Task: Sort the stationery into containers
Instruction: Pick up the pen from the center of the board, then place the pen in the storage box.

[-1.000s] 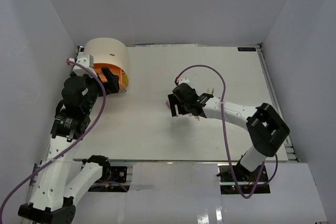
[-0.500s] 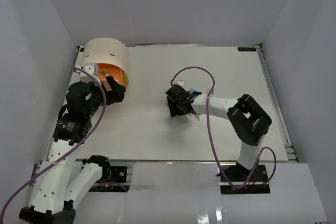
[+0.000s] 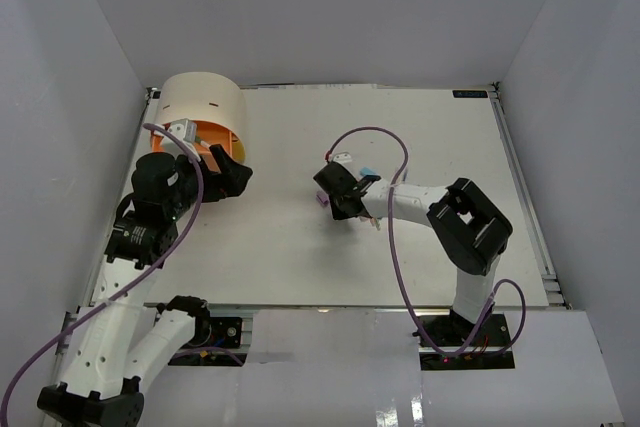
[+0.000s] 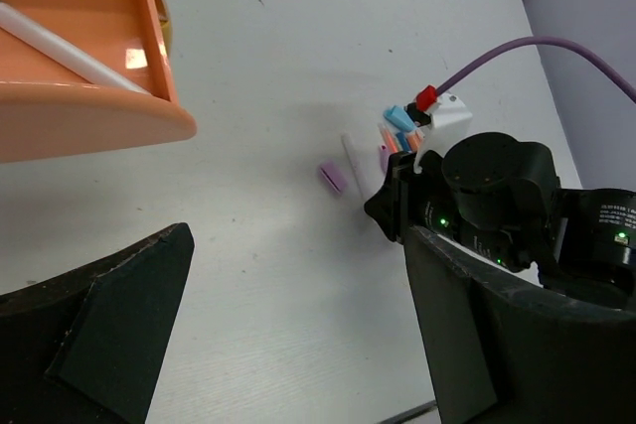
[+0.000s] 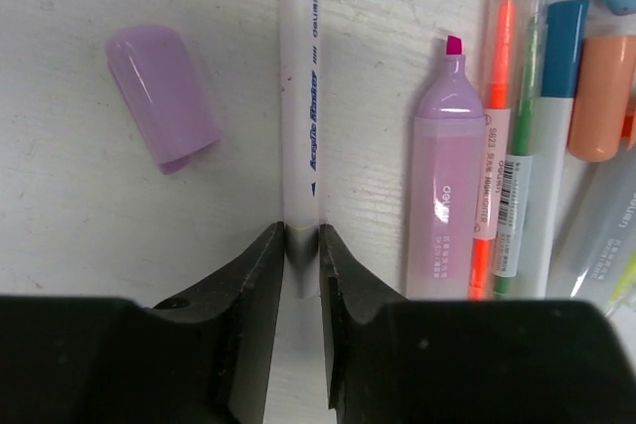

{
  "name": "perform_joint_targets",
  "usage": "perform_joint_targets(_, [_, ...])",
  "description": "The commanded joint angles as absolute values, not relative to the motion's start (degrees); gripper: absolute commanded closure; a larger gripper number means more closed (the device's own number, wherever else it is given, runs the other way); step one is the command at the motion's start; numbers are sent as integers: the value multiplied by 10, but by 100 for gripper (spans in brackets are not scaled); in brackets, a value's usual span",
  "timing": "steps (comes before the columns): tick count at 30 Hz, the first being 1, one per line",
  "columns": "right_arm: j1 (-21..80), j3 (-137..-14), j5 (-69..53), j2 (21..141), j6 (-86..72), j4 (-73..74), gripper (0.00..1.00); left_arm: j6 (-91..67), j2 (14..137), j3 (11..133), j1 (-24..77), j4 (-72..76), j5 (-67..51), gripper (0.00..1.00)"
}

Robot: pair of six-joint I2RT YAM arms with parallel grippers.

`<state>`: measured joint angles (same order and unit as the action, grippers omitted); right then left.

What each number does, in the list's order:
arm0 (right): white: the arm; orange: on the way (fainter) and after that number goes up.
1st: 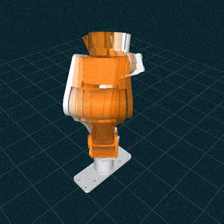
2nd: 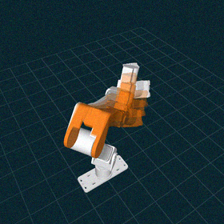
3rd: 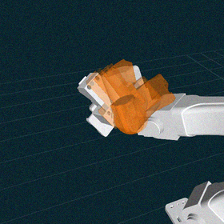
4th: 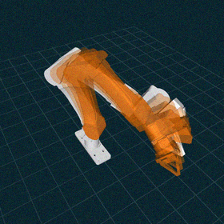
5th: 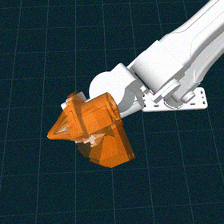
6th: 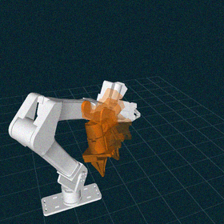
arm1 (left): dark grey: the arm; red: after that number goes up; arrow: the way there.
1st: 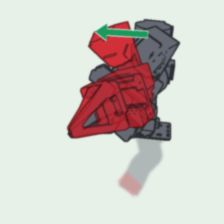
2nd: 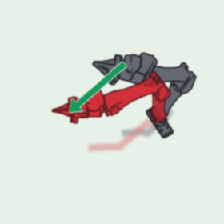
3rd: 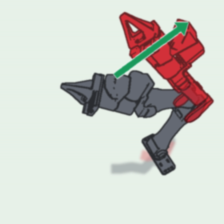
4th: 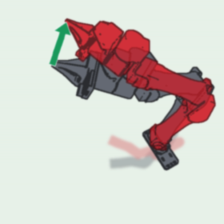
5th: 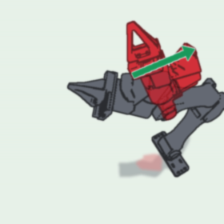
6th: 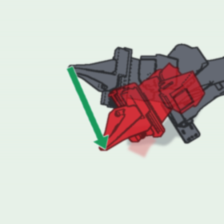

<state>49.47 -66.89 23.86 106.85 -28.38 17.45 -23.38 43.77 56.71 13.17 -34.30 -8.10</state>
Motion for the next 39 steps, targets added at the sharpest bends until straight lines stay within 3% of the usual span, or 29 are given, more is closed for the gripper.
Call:
perform_joint_targets(1, [489,-646,272,1035,-287,178,73,-279,450,563,127,-333,-143,2])
perform_joint_targets(5, [494,-617,267,957,-271,156,83,-333,474,552,128,-307,-198,2])
perform_joint_targets(11, [505,-572,230,850,-245,105,83,-423,510,542,162,-233,-206,2])
perform_joint_targets(18, [505,-483,107,695,-213,-37,83,-463,605,593,325,-189,-73,3])
perform_joint_targets(27, [505,-421,47,606,-203,-112,82,-489,721,651,442,-142,42,11])
perform_joint_targets(34, [505,-400,41,579,-205,-130,81,-484,766,672,477,-140,73,32])
perform_joint_targets(37, [505,-392,40,576,-207,-136,81,-476,767,675,484,-134,75,49])
perform_joint_targets(38, [505,-390,40,574,-209,-138,81,-475,766,676,485,-134,76,62])
perform_joint_targets(39, [505,-388,40,574,-210,-140,81,-473,766,676,486,-134,76,67])
